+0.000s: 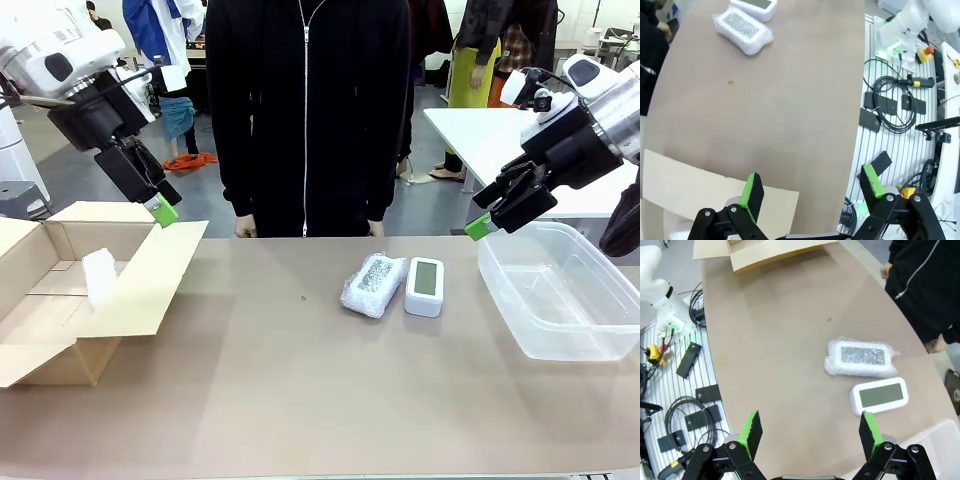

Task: Separate and place wrapped and unwrapped clocks.
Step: Pick up the Digital clock indicated by the person.

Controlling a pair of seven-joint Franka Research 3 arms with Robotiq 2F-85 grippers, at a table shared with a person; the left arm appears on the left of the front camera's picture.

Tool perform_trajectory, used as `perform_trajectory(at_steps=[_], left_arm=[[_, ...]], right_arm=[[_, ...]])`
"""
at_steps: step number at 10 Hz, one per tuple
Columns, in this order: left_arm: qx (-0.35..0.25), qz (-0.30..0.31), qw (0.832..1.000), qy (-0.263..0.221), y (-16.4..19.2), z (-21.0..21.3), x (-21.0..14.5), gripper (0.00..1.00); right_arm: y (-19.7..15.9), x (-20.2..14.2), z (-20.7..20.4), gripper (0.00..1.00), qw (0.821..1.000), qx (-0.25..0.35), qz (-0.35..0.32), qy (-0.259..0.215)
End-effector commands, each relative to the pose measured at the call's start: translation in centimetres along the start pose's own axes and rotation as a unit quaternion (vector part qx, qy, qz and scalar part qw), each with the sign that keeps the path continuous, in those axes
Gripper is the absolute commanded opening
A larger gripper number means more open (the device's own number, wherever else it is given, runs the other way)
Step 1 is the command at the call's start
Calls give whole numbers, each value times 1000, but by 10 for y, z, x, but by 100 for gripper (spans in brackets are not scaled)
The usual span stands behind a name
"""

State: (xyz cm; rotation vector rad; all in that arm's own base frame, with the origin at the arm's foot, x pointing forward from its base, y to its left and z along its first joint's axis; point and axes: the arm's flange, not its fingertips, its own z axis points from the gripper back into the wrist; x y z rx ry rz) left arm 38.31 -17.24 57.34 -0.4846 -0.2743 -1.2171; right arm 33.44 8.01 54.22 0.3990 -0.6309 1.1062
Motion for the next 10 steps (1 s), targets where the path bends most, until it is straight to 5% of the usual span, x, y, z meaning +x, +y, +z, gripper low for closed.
perform_trajectory(at_steps=[1, 10], left_arm=[[2, -22, 1000, -3, -8, 4, 4, 100], [2, -22, 1000, -3, -8, 4, 4, 100]], right_arm=[[-3, 2, 0, 100, 1000, 13, 5, -12], [-3, 2, 0, 100, 1000, 13, 5, -12]])
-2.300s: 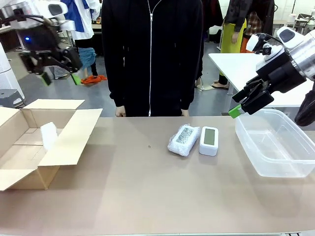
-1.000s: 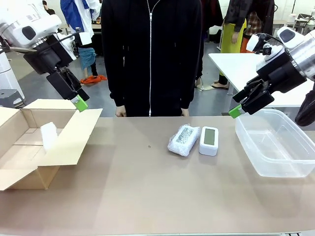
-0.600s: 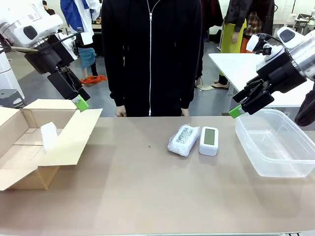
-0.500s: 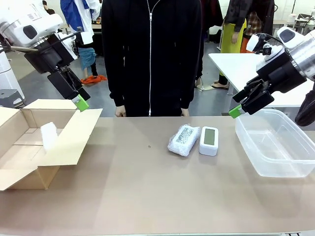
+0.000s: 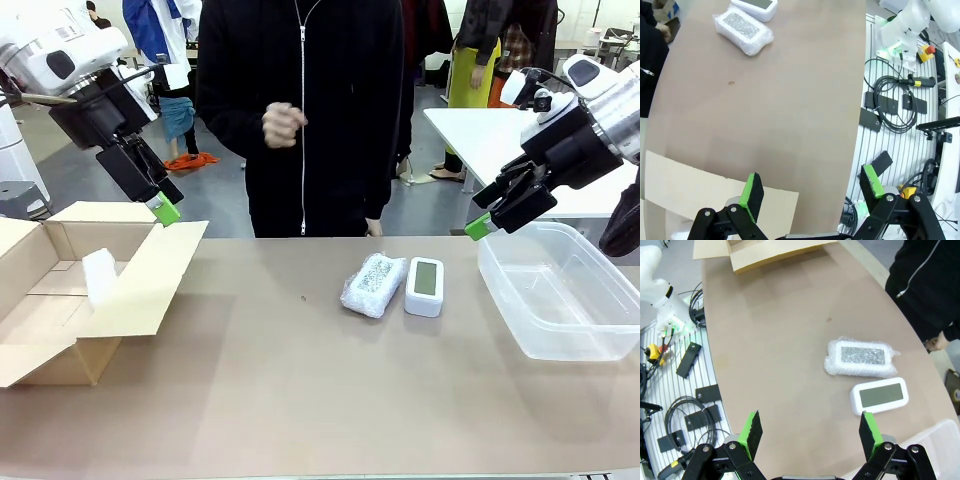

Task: Separate and place wrapped and unwrapped clocks.
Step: Pick up the Digital clock indicated by the person.

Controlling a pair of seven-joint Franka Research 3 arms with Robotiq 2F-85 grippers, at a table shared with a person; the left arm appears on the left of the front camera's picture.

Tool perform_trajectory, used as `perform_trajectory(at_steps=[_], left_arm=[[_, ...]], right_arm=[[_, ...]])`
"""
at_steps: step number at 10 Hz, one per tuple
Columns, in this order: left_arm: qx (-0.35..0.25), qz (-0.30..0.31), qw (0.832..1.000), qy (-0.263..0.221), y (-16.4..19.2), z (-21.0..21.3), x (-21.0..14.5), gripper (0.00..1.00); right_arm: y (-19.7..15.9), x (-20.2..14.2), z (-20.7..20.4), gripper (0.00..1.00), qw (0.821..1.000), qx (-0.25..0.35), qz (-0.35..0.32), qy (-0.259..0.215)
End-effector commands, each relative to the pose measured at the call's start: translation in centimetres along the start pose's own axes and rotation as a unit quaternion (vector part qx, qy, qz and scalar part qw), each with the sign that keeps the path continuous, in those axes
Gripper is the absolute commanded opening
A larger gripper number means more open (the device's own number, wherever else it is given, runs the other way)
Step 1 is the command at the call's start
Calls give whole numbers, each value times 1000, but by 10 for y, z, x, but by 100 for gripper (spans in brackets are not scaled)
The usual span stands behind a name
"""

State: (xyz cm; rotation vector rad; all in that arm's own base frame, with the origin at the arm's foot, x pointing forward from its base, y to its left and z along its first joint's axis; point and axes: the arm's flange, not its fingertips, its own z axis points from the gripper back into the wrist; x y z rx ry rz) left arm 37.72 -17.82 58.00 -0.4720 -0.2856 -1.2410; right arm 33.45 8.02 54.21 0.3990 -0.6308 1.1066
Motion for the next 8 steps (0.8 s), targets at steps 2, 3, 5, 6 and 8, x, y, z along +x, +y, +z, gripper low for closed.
perform_trajectory(at_steps=[2, 3, 5, 6, 8], left_arm=[[-4, -9, 1000, -4, 0, 1, -2, 100], [-4, -9, 1000, -4, 0, 1, -2, 100], [-4, -9, 1000, -4, 0, 1, -2, 100], [-4, -9, 1000, -4, 0, 1, -2, 100], [-4, -9, 1000, -4, 0, 1, -2, 100]], right_arm=[[-3, 2, 0, 100, 1000, 13, 5, -12], [-3, 2, 0, 100, 1000, 13, 5, -12], [-3, 2, 0, 100, 1000, 13, 5, -12], [-3, 2, 0, 100, 1000, 13, 5, -12], [-3, 2, 0, 100, 1000, 13, 5, -12]])
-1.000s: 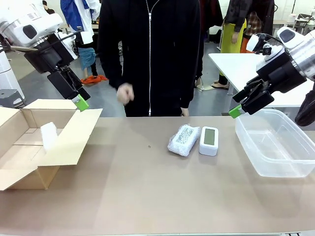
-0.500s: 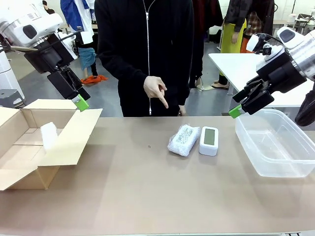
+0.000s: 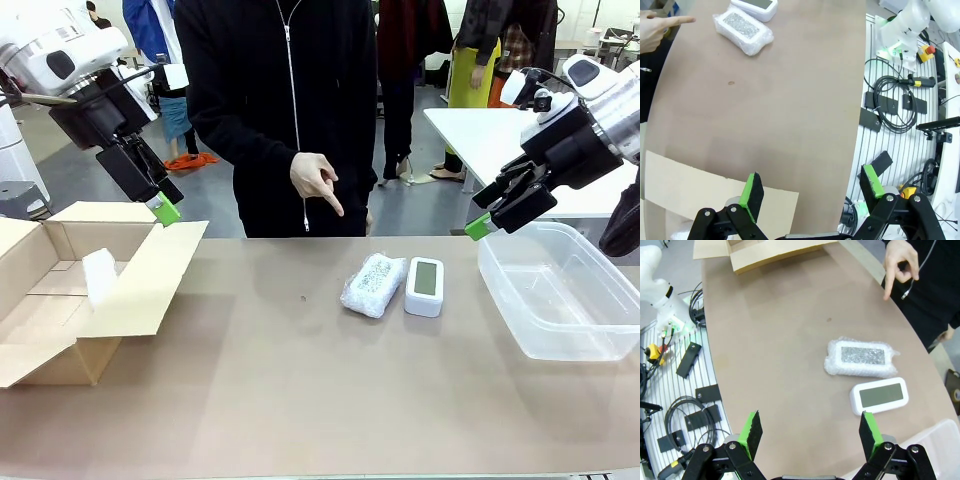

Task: Separate and place wrapped and unwrapped clocks.
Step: Pick up the Digital clock indicated by the person.

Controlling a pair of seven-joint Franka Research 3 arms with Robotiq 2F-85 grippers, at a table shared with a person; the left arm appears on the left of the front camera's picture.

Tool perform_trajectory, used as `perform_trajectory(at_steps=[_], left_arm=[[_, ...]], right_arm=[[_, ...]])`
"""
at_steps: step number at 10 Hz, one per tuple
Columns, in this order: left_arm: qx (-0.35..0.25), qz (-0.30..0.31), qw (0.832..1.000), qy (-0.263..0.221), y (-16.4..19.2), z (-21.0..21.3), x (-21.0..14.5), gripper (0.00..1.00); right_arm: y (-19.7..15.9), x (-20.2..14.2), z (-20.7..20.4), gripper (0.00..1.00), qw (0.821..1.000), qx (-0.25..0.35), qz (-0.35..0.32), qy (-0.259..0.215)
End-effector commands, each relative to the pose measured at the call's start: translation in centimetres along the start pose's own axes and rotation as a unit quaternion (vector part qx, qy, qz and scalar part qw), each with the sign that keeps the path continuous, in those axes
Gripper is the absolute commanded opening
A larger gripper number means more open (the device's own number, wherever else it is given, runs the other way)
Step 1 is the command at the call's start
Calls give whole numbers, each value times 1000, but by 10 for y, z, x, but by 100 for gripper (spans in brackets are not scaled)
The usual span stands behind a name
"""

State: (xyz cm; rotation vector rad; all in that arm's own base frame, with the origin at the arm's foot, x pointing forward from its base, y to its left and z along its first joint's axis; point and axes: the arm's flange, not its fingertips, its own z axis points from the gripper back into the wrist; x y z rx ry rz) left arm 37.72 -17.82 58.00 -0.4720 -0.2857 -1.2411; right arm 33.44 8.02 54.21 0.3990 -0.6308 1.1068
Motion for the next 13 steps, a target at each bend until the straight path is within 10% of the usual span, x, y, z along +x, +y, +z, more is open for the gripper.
perform_trajectory(at_steps=[1, 9, 13], left_arm=[[-4, -9, 1000, -4, 0, 1, -2, 100], [0, 0, 1000, 0, 0, 0, 0, 100], [20, 70, 996, 50, -18, -38, 148, 100]], right_arm=[[-3, 2, 0, 100, 1000, 13, 5, -12], [-3, 2, 0, 100, 1000, 13, 5, -12], [-3, 2, 0, 100, 1000, 13, 5, -12]])
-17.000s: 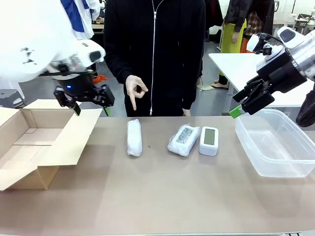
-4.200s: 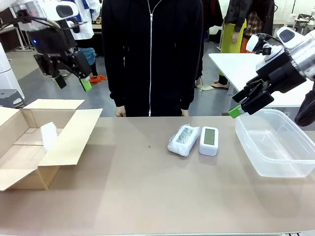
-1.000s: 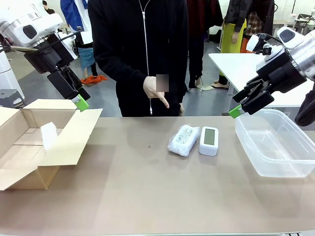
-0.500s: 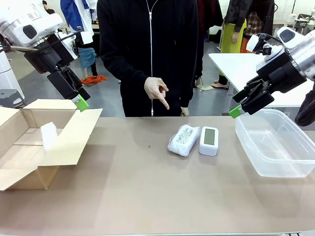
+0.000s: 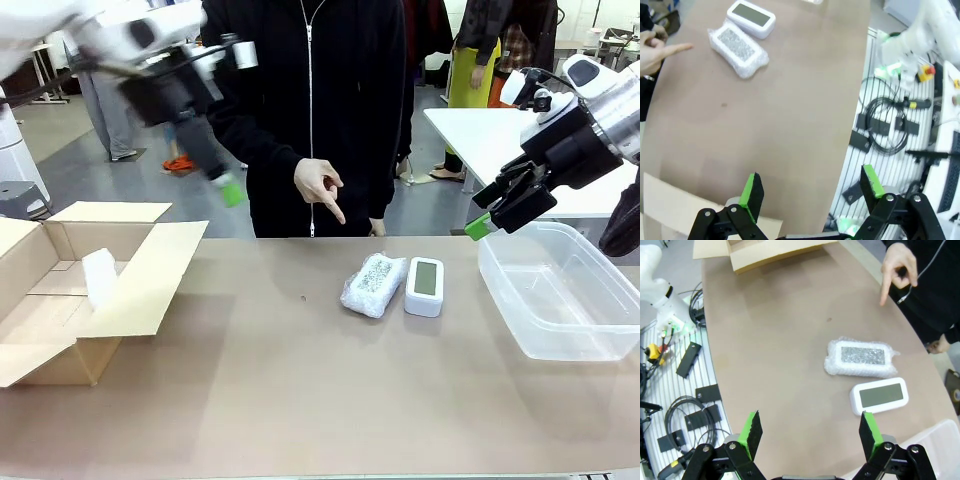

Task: Separate and place wrapped and unwrapped clocks.
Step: Pick up the Digital clock indicated by the person.

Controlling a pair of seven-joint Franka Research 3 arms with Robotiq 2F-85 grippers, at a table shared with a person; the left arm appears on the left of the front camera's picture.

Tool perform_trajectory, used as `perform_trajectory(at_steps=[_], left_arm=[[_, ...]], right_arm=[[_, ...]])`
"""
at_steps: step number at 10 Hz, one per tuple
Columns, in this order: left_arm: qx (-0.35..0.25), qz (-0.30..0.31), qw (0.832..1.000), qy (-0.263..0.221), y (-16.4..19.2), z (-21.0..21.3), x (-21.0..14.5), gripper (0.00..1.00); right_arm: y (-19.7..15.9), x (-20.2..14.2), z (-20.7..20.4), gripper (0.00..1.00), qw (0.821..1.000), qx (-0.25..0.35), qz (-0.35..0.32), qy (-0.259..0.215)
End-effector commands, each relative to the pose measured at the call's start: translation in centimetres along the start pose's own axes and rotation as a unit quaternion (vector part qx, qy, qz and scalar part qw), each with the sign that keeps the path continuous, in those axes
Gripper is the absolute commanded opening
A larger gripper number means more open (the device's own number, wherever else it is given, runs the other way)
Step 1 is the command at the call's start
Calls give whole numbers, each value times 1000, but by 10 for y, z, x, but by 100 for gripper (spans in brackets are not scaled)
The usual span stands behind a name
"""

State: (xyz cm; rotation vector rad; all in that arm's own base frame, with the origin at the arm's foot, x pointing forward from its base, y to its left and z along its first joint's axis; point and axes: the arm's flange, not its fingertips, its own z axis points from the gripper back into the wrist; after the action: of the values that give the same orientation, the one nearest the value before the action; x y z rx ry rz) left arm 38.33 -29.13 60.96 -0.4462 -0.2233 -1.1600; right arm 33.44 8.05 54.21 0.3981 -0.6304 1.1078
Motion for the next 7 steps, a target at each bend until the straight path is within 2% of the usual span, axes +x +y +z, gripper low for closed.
perform_trajectory(at_steps=[1, 3, 4, 5, 7], left_arm=[[9, 39, 999, 8, -7, -28, 73, 100], [40, 103, 994, 3, -5, -77, 111, 100], [84, 140, 986, -17, 8, -102, 122, 100], [142, 156, 977, -31, 24, -124, 127, 100], [185, 144, 971, -49, 35, -144, 132, 100]], right_arm=[[-3, 1, 0, 100, 1000, 13, 5, -13], [-3, 1, 0, 100, 1000, 13, 5, -13], [-3, 1, 0, 100, 1000, 13, 5, -13], [-3, 1, 0, 100, 1000, 13, 5, -13], [-3, 1, 0, 100, 1000, 13, 5, -13]])
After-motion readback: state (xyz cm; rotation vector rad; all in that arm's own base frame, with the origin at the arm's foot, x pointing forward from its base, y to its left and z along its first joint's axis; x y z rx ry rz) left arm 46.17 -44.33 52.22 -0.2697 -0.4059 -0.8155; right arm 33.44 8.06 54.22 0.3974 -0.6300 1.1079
